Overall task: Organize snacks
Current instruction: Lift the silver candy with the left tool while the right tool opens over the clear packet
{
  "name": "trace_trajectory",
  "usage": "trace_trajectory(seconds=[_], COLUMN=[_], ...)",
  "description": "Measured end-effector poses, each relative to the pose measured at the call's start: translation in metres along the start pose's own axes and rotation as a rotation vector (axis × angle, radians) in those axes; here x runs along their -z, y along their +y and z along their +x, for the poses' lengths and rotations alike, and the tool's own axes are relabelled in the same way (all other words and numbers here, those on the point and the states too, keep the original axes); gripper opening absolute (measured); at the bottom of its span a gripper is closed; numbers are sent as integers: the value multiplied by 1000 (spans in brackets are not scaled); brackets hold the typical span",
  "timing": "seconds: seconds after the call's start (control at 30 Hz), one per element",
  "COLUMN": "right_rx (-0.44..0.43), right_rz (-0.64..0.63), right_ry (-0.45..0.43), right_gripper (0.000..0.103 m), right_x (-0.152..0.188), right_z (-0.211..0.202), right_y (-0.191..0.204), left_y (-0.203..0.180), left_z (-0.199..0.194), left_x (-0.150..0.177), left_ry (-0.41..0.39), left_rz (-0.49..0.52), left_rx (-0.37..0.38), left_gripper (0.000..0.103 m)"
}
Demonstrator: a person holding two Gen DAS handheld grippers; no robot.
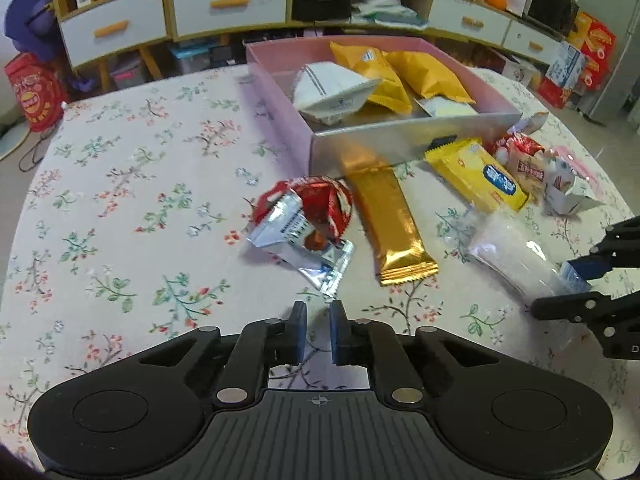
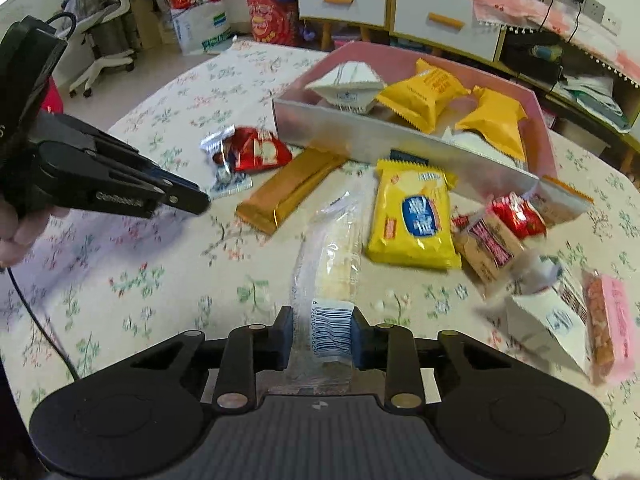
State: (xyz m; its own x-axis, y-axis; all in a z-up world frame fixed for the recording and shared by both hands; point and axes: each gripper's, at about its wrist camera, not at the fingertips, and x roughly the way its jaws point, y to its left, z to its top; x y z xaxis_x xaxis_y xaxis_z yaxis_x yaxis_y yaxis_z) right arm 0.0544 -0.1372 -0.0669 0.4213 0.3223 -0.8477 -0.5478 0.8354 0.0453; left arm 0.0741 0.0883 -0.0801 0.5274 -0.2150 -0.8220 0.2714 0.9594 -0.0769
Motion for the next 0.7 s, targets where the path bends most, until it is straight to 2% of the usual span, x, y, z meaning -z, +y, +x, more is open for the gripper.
trace_trajectory(seconds=[0.03, 0.1, 0.17, 0.23, 0.33, 0.5, 0.53, 0.57, 0.7], right_rx=[-1, 5, 22, 30, 24, 35, 36, 37, 45], right_rz=[5, 16, 19, 22, 33, 51, 57, 63, 71], right_ry=[5, 7, -1, -15, -32, -48, -49, -49, -51], right_gripper=[1, 5, 20, 25, 30, 31, 31, 31, 30], right_x=[1, 2, 1, -1, -5, -13, -14, -14, -12], right_z=[-1, -2, 0, 0, 0, 6, 7, 8, 9], right_y=[-1, -3, -3, -3, -3, -3, -3, -4, -5], left_y=[1, 5, 10, 13, 19, 30, 31, 31, 28], left_z=[-1, -1, -1, -2, 2, 18, 17, 18, 17], left_x=[0, -3, -6, -9, -14, -15, -15, -16, -20], left_ry=[-11, -27, -55, -88, -119, -101, -111, -107, -67], left_rz=[-10, -62, -124, -183, -270, -398, -405, -399, -338], left_rx=[4, 20, 36, 42, 31, 27, 23, 24, 9], left_gripper=[16, 26, 35, 39, 39, 32, 30, 23, 22])
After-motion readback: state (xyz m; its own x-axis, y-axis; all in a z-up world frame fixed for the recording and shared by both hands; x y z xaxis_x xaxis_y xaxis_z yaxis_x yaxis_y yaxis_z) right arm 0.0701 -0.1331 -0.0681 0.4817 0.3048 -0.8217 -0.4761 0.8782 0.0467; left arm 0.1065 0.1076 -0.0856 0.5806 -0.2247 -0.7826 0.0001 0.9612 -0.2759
